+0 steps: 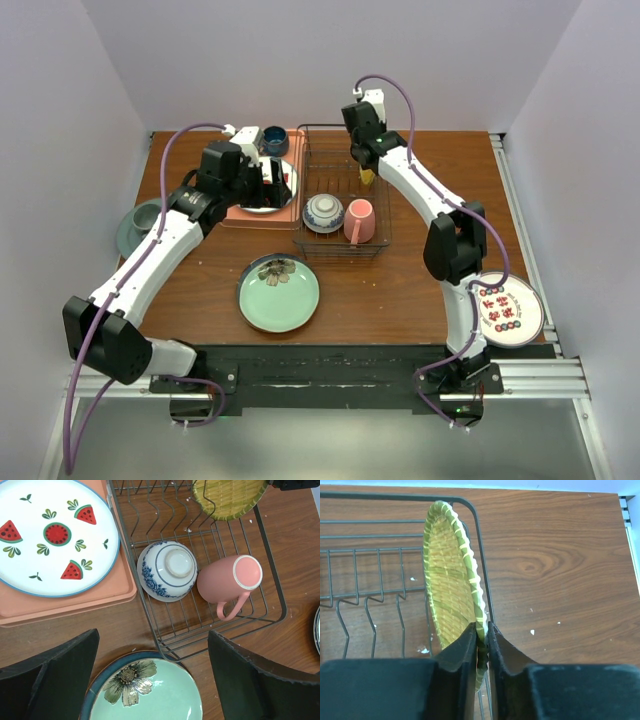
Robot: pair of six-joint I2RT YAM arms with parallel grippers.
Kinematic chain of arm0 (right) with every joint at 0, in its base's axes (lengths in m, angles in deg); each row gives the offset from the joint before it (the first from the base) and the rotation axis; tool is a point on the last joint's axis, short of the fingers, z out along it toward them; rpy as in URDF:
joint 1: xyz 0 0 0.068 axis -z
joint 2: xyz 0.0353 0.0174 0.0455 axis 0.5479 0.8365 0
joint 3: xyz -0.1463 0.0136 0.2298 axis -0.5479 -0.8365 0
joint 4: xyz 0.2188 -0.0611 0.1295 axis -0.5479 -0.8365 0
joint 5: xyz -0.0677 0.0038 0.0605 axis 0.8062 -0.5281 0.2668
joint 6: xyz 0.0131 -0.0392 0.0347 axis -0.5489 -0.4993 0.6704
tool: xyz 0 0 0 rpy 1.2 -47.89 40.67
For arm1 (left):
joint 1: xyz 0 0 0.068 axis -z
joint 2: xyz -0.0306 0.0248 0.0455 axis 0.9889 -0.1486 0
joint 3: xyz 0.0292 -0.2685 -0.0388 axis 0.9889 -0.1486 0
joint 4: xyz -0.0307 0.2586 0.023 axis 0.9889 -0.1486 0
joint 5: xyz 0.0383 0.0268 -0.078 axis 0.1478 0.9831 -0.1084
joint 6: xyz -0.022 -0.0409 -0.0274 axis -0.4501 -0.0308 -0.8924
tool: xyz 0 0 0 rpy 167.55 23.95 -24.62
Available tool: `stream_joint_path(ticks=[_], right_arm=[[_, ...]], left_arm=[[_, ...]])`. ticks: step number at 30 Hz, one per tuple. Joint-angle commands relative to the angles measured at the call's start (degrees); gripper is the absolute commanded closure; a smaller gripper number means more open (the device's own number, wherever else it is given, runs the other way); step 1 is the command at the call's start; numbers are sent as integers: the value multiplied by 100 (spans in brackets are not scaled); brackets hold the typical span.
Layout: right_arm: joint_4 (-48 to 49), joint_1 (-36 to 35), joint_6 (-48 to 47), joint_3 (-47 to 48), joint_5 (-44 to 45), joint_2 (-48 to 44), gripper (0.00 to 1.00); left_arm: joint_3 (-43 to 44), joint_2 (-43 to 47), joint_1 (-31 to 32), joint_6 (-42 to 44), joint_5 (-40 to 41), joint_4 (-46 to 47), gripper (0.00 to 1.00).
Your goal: Load the mixed dishes into the dish rack
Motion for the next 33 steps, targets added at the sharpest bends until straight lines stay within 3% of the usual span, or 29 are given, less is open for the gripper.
stream_joint_path(ticks=[1,3,15,19,28,33], right_arm=[[-205,-9,116,60,-118,30,73],[-222,-9,134,42,-163,30,63],[-687,-18,397,296,-312,-304,39],[-855,-18,555,394,-478,-602,27],[-1171,-9,784,613,-936,-1138,25],[-1067,-9,855,210,-1997,-1797,25]], left_arm=[[-28,155,-60,12,38,136,4],[-20,155,-60,29,38,136,4],[-2,173,-95,64,73,74,2],[-2,190,-104,56,99,56,2],[-55,226,-139,-41,205,-14,1],[-195,226,-227,-260,213,-128,0]])
